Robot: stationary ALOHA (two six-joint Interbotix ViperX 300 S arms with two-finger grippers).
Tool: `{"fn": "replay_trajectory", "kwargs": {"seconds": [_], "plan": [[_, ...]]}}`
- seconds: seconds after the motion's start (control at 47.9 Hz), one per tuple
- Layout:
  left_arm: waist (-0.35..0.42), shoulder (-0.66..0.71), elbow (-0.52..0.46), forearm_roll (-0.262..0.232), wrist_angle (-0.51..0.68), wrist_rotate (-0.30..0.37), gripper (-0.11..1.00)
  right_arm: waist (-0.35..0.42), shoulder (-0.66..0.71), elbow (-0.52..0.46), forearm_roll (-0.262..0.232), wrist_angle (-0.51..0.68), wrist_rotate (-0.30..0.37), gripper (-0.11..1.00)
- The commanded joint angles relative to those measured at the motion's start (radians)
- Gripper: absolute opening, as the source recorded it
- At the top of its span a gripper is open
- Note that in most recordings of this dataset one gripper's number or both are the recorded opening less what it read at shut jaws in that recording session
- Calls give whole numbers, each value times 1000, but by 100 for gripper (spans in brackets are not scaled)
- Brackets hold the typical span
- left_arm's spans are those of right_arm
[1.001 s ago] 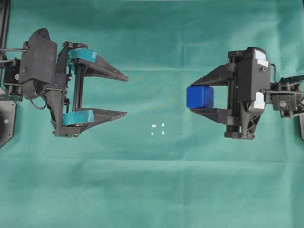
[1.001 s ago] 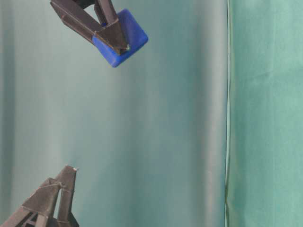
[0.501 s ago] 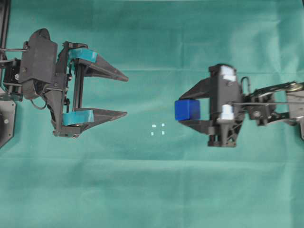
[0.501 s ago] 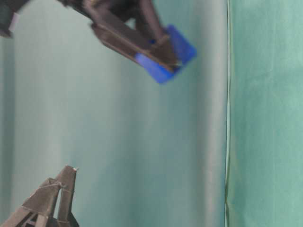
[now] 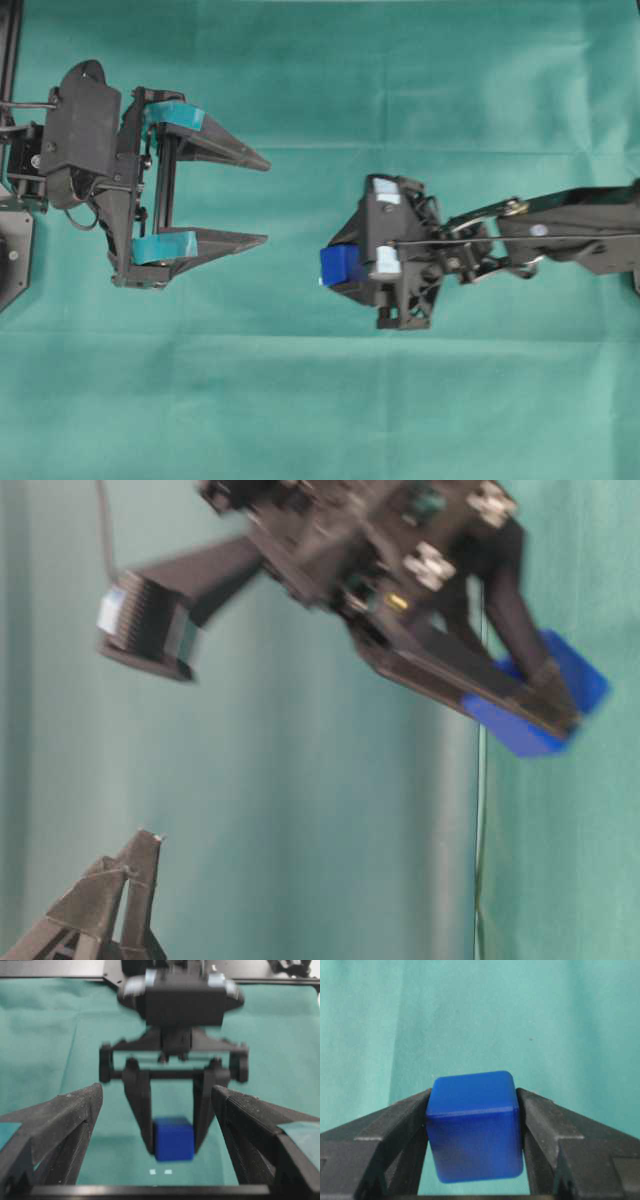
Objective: Handover the blue block to the right arm after grasping it with the left arm, then place it in the designated position.
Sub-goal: 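Lower the cube with the right gripper onto the white marker spot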
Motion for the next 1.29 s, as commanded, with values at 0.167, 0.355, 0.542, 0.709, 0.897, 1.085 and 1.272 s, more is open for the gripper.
{"fn": "replay_trajectory", "kwargs": {"seconds": [0.167,0.355,0.542,0.709,0.897,1.085,1.272], "plan": [[3,-12,-21,2,-5,2,99,-9,95,-77,12,-52,3,53],[3,-12,-21,2,-5,0,99,-11,146,-97,17,-69,3,53],[3,-12,-21,2,-5,0,99,-11,150,-97,17,-72,2,53],[3,-12,-21,2,-5,2,99,-14,153,-97,17,-77,3,53],[3,-12,-21,2,-5,2,99,-23,169,-97,18,-98,2,53],[3,-12,-23,2,-5,2,99,-25,169,-97,17,-103,2,53],[3,-12,-23,2,-5,2,99,-25,169,-92,17,-104,2,53]]}}
